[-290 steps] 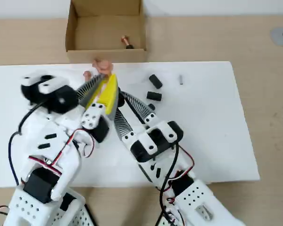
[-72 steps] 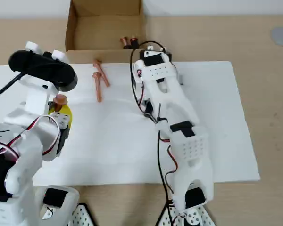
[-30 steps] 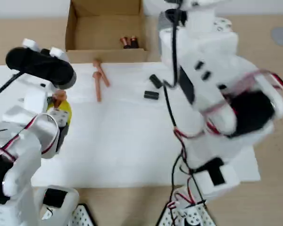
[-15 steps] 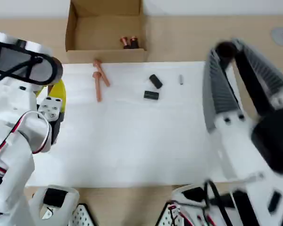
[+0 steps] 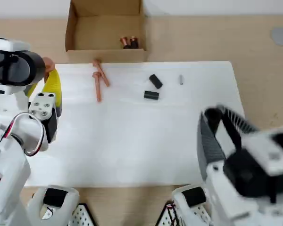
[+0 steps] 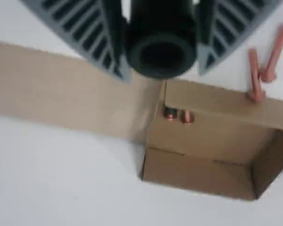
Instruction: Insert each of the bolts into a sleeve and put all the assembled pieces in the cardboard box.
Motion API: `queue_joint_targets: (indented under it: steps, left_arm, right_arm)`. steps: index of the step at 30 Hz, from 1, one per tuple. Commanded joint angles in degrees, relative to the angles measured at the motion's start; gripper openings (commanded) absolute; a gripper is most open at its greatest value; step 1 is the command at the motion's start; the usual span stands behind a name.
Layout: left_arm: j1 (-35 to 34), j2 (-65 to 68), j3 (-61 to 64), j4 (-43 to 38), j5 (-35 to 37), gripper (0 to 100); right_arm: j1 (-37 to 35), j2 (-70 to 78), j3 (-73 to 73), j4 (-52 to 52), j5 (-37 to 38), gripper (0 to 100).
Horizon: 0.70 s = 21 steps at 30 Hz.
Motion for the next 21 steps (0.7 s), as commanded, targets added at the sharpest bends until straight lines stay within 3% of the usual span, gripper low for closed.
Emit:
queue_joint_targets:
  steps: [1, 8, 15, 21]
  left_arm:
    - [1.1, -2.8, -2.3, -1.2, 0.5, 1]
    - [15.6, -6.1, -1.6, 0.9, 3.2, 1]
    - [18.4, -6.6, -0.1, -5.3, 6.1, 1]
    - [22.9, -6.7, 3.6, -12.0, 9.1, 1]
  right_arm:
    - [0.9, -8.3, 7.2, -2.4, -0.5, 0.9]
    - [0.9, -28.8, 34.3, -14.3, -0.2, 1.0]
    - [0.4, -50.4, 69.1, -35.9, -0.5, 1.0]
    - [-9.0, -48.7, 77.1, -47.3, -3.1, 1.0]
